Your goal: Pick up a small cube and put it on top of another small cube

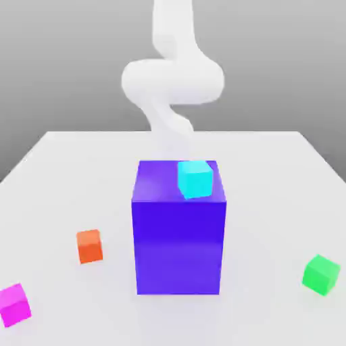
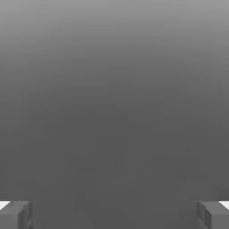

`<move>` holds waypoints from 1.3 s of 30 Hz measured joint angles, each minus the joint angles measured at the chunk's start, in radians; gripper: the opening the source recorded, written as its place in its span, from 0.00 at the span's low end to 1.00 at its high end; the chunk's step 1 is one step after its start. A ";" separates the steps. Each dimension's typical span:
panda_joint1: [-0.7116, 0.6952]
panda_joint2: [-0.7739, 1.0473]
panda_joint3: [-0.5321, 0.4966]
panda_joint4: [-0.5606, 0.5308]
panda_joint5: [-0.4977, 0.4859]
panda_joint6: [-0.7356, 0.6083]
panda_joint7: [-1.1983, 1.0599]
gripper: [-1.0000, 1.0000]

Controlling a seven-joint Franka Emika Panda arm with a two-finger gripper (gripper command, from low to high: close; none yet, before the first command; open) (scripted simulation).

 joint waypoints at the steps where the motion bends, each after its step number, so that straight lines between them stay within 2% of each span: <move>1: -0.008 0.039 -0.012 -0.001 0.006 0.012 0.007 0.50; 17: -0.130 0.622 -0.193 -0.015 0.124 0.193 0.083 0.50; 28: -0.259 1.020 -0.262 -0.025 0.201 0.317 0.137 0.50; 33: -0.328 1.202 -0.199 0.008 0.276 0.436 0.094 0.50; 34: -0.338 1.223 -0.187 0.012 0.285 0.452 0.087 0.00; 39: -0.338 1.222 -0.187 0.012 0.285 0.452 0.088 0.00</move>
